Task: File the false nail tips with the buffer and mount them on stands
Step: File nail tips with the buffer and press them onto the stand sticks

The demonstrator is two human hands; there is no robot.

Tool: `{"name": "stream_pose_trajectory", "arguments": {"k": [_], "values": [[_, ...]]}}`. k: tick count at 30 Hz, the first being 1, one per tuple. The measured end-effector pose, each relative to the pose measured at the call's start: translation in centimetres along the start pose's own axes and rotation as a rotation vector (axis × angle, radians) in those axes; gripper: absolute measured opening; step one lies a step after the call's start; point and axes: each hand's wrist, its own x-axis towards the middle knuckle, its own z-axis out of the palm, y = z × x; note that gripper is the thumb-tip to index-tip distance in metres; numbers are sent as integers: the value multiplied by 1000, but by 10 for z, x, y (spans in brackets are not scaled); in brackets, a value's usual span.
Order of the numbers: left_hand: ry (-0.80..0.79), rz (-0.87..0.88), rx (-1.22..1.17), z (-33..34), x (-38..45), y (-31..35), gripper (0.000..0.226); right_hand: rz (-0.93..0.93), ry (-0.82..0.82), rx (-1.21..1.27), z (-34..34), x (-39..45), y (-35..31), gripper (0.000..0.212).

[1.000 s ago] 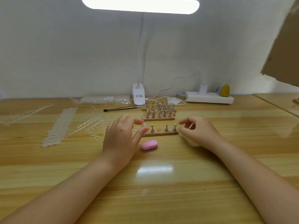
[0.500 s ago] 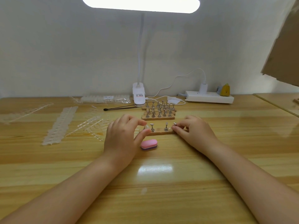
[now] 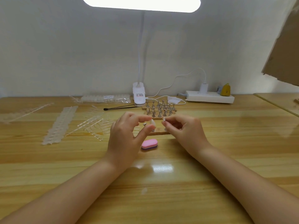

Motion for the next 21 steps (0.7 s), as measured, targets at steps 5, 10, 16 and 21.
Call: {"name": "stream_pose_trajectory", "arguments": {"k": [5, 10, 16, 21], "values": [[-11, 15, 0, 1, -1, 1, 37, -94, -45, 58, 10, -2, -7, 13], [-31, 22, 41, 3, 0, 1, 35, -192, -76, 25, 11, -4, -8, 14], [-20, 3, 89, 3, -1, -3, 26, -232, -93, 18, 12, -4, -9, 17], [-25, -3, 96, 3, 0, -3, 23, -228, -87, 39, 12, -5, -10, 11]]}}
